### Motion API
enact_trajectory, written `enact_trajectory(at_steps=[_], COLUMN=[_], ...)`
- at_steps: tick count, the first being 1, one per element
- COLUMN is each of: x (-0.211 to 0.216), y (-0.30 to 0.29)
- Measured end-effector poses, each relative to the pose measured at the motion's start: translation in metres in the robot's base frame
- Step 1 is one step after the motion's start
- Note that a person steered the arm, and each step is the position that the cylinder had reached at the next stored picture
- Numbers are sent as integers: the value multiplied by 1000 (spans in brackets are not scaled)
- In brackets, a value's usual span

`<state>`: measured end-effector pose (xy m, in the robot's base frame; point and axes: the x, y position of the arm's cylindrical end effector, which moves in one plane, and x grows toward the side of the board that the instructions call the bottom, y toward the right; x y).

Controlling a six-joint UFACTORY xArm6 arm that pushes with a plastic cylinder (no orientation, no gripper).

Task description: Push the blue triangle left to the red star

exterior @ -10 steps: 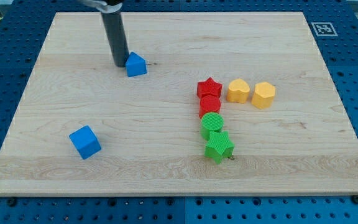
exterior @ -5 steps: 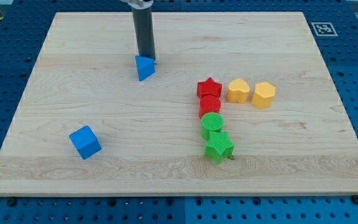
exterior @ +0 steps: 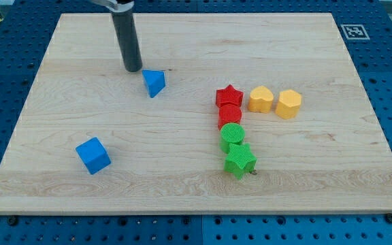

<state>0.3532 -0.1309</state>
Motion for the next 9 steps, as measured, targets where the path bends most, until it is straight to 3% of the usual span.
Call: enact_trajectory(at_steps=[1, 4, 5, 7, 9], x=[25, 41, 41, 40, 39], y=[-7, 9, 46, 48, 95])
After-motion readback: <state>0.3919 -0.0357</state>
